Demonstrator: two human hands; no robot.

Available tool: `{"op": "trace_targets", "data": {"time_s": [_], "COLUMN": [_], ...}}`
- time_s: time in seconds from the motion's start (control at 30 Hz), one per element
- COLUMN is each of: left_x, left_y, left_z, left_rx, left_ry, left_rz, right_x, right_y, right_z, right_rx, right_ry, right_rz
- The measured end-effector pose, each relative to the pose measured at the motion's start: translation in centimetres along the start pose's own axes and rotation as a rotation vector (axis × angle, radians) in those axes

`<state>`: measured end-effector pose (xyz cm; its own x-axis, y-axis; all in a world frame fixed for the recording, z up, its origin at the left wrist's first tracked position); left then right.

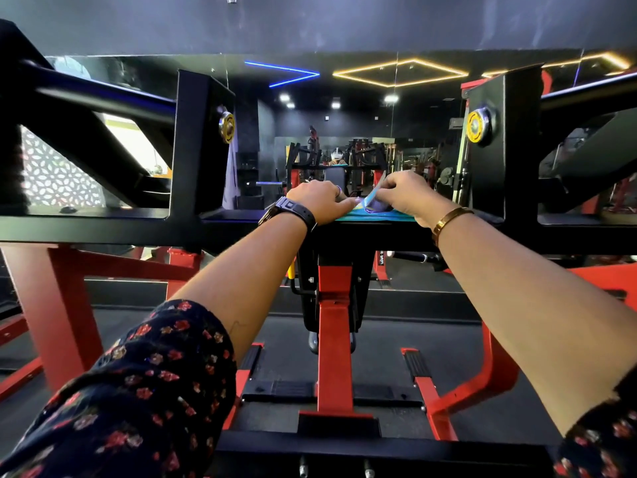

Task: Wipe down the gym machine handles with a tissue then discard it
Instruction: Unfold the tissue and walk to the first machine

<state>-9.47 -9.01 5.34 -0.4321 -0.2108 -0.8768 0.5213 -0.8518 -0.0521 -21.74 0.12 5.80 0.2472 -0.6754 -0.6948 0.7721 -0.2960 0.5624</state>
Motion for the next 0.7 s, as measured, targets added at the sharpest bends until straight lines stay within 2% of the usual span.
{"op": "trace_targets", "data": {"time_s": [0.33,0.6,0.7], "left_x": [0.3,0.0,-0.3], "left_y": [-0.3,-0.1,-0.2], "left_z": [0.0,0.2,0.0], "left_rx": [0.004,-0.013,-0.023], "left_ry": [0.030,0.040,0.031], "left_rz": [0.044,-0.061,-0.069], "right_x": [-3.8,-6.0,-6.3], "right_y": [-4.8,-4.9,-4.6], "right_z": [-1.6,-2.8,-3.0], "right_rx": [0.332,0.277,0.248], "right_ry": [-0.383,-0.554,-0.562], "right_rz": [0.786,0.974,0.975]}}
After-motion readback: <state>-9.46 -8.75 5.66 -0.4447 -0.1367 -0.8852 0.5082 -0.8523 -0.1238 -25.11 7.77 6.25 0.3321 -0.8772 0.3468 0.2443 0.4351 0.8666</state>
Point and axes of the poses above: each hand's wrist, its own z-axis towards the middle knuckle, its own x-axis out of the palm, y = z × x, the point moved 10 cm from there along z, towards the middle knuckle, and after that the axes turned 2 degrees about -z, right-handed, at the moved point
